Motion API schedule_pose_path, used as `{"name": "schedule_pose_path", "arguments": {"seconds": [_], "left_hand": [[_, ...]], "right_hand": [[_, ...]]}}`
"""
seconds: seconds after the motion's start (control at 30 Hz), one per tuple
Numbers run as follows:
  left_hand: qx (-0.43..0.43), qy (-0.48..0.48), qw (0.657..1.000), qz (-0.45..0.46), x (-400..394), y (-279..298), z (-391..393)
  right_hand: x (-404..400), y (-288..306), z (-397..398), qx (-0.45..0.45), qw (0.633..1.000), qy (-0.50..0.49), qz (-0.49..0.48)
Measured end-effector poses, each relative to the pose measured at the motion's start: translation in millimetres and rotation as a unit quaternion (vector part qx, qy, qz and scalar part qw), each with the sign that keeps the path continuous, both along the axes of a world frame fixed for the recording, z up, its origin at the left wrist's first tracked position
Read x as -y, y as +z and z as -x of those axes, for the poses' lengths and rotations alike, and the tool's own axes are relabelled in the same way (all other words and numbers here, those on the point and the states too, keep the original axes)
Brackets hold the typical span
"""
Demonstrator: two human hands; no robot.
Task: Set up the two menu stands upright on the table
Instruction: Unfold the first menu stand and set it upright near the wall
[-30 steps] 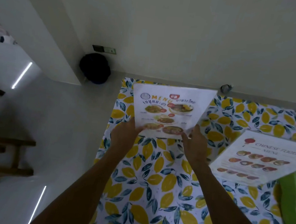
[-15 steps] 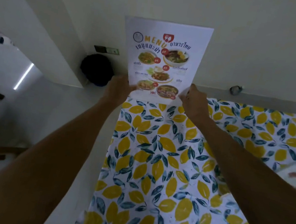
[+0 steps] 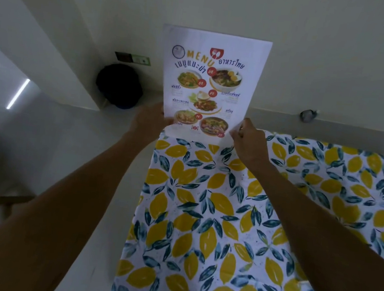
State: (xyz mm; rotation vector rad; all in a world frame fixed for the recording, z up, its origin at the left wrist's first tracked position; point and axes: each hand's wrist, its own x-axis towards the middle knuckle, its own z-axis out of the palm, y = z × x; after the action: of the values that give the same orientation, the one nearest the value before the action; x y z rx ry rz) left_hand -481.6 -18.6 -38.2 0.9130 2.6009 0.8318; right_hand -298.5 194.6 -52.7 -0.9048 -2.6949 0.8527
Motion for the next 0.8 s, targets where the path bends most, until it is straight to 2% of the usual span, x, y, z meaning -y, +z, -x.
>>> {"name": "schedule_pose_path", "arguments": {"seconds": [0.27, 0.4, 0.53, 0.8], "left_hand": [[0.046, 0.03, 0.998, -0.04, 7, 4, -13], [0.034, 0.037, 0.999, -0.005, 5, -5, -10], [-0.007, 0.048, 0.998, 0.047, 5, -33, 6], [-0.014, 0.065, 0.994, 0.087, 6, -18, -6]], "right_hand": [[3, -1, 2, 0.008, 1.0, -0.01, -0.012], [5, -1, -1, 0.012, 1.0, -0.015, -0.001], [4, 5, 0, 0.053, 0.999, -0.007, 0.013], [3, 20, -13, 0.138, 0.99, 0.001, 0.017]]}}
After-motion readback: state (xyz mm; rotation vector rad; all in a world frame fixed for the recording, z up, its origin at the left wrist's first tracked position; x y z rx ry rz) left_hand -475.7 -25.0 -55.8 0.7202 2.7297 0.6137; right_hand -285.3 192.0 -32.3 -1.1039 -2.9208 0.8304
